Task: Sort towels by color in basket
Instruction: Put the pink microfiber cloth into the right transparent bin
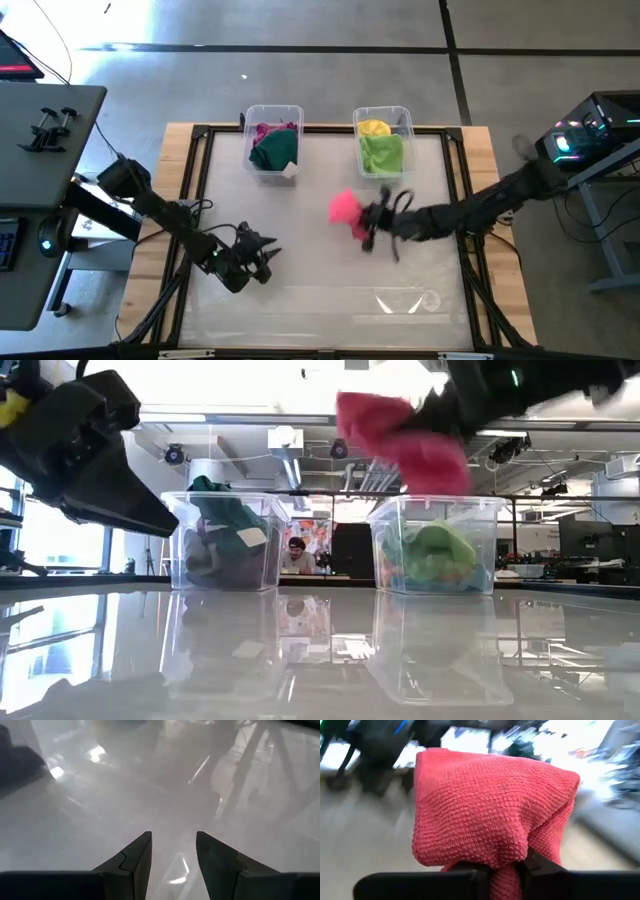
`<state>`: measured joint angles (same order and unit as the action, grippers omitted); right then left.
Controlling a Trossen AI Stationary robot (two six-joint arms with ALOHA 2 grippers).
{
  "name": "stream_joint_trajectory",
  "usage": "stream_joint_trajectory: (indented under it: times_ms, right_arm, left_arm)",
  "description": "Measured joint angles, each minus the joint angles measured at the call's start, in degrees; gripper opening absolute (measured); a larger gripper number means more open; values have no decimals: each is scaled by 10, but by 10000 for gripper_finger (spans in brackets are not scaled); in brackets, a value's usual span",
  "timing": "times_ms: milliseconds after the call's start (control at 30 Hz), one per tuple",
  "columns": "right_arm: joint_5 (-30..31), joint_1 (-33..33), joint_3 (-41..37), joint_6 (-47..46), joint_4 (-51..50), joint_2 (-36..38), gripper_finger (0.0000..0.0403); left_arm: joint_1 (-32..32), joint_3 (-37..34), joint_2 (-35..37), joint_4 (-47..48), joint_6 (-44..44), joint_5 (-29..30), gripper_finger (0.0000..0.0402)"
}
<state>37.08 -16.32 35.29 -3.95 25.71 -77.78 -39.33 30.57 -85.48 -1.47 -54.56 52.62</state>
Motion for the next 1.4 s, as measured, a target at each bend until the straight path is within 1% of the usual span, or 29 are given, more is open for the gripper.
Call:
stream_joint_trajectory:
  times_ms: [100, 133, 200, 300, 367, 467, 533, 567, 633, 700, 767, 800, 833, 900, 933, 967, 1033, 1100, 1167, 1233, 1400]
  right_arm:
    - [56, 39, 18, 10, -44, 84, 15]
    - [60, 59, 31, 14, -54, 103, 14]
    - [62, 103, 49, 15, -112, 143, 14]
    - [70, 187, 95, -5, -205, 159, 18]
    - [75, 243, 121, -25, -291, 150, 19]
    - [51, 319, 163, -49, -375, 121, 20]
    - [20, 363, 190, -58, -405, 89, 21]
    - [-3, 382, 198, -62, -414, 75, 22]
    - [-30, 412, 203, -52, -448, 49, 26]
    - [-42, 430, 210, -51, -434, 23, 33]
    - [-48, 447, 207, -52, -466, 3, 43]
    - [-53, 453, 208, -53, -457, -9, 50]
    - [-66, 460, 209, -55, -459, -17, 57]
    - [-89, 471, 208, -55, -476, -28, 75]
    - [-103, 475, 209, -55, -462, -33, 85]
    - [-116, 478, 210, -56, -456, -36, 95]
    - [-136, 485, 205, -61, -470, -38, 117]
    - [-148, 487, 206, -62, -459, -41, 137]
    - [-154, 492, 206, -62, -475, -41, 154]
    - [-159, 494, 206, -64, -473, -43, 169]
    - [-167, 493, 206, -65, -487, -48, 193]
  left_arm:
    - [6, 2, -25, -53, 20, 10, 140]
    - [6, 0, -29, -55, 26, 18, 140]
    - [13, 3, -46, -93, 39, 26, 140]
    - [17, 6, -58, -93, 43, 36, 140]
    - [23, 13, -70, -99, 43, 33, 140]
    - [27, 20, -78, -96, 46, 32, 140]
    - [27, 18, -76, -91, 52, 30, 140]
    - [28, 18, -78, -95, 57, 33, 140]
    - [32, 25, -84, -114, 62, 27, 140]
    - [33, 21, -81, -105, 70, 36, 140]
    - [36, 27, -88, -126, 71, 25, 140]
    - [37, 21, -83, -121, 71, 27, 140]
    - [35, 20, -82, -114, 72, 32, 140]
    - [38, 27, -89, -127, 68, 17, 140]
    - [38, 22, -85, -123, 69, 16, 140]
    - [36, 20, -83, -118, 72, 22, 140]
    - [39, 26, -88, -133, 69, 12, 140]
    - [36, 19, -83, -121, 70, 22, 140]
    - [38, 24, -88, -133, 69, 15, 140]
    - [36, 20, -85, -127, 73, 23, 140]
    - [39, 23, -89, -134, 82, 17, 140]
